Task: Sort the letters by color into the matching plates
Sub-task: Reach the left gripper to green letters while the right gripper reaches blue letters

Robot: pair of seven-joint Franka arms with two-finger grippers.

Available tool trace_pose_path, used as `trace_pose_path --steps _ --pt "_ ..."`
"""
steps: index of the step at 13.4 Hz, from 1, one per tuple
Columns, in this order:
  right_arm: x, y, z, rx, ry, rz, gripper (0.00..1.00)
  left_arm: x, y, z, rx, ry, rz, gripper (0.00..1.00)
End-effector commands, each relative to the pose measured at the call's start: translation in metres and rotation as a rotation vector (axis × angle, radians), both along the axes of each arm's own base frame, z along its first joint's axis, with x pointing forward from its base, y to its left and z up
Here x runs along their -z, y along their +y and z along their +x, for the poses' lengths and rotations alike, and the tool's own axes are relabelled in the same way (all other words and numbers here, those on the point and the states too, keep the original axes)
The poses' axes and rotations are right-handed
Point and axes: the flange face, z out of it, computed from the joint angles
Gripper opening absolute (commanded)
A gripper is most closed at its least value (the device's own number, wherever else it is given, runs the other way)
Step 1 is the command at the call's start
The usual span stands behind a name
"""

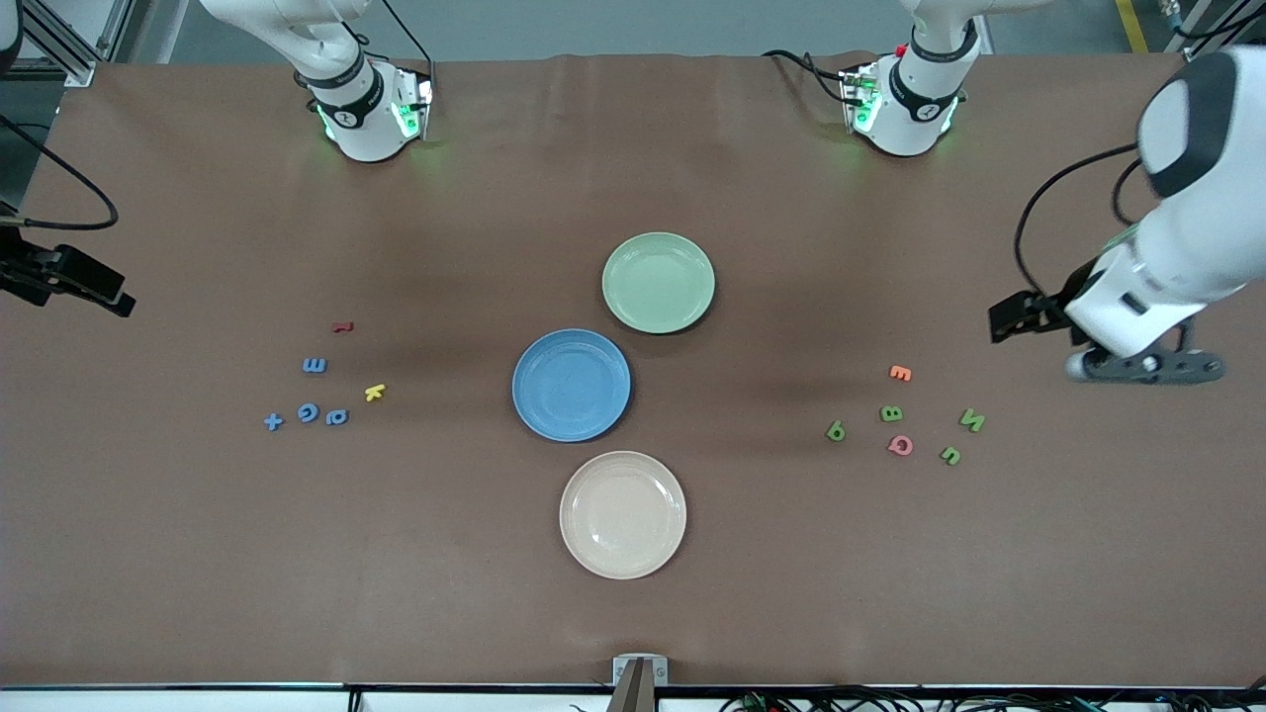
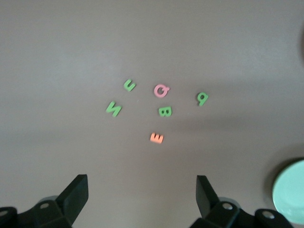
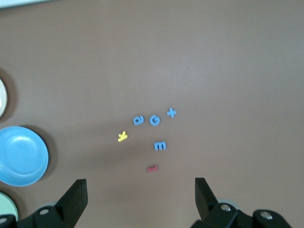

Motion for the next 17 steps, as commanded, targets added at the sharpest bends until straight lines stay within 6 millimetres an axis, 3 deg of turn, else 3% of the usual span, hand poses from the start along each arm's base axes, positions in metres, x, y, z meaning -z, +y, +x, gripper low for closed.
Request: trace_pose_path --steps 1,2,3,8,11,14,17 --pt "0.023 -0.006 0.005 -0.006 0.075 -0.001 1.00 0.043 -0.020 0.007 -0.041 0.013 -0.016 1.00" --pt "0.047 -0.009 0.015 -0.022 0.115 -0.007 1.00 0.061 -0.029 0.013 -0.030 0.006 -0.020 1.00" --pt "0.071 -0.027 0.023 0.000 0.151 -0.005 1.00 0.079 -0.038 0.020 -0.012 -0.002 -0.023 1.00" --pt "0.191 -0.081 0.062 -0.088 0.201 0.007 1.00 0.154 -0.090 0.033 0.116 -0.031 -0.017 0.93" --pt "0.251 -0.082 0.065 -0.090 0.179 0.002 0.99 0.185 -0.105 0.034 0.250 -0.035 -0.020 0.87" --pt "0.311 -0.081 0.074 -0.094 0.177 0.001 0.97 0.213 -0.107 0.036 0.384 -0.028 -0.032 0.81" --pt "0.352 -0.078 0.065 -0.095 0.161 -0.005 0.95 0.242 -0.105 0.036 0.477 -0.009 -0.043 0.80"
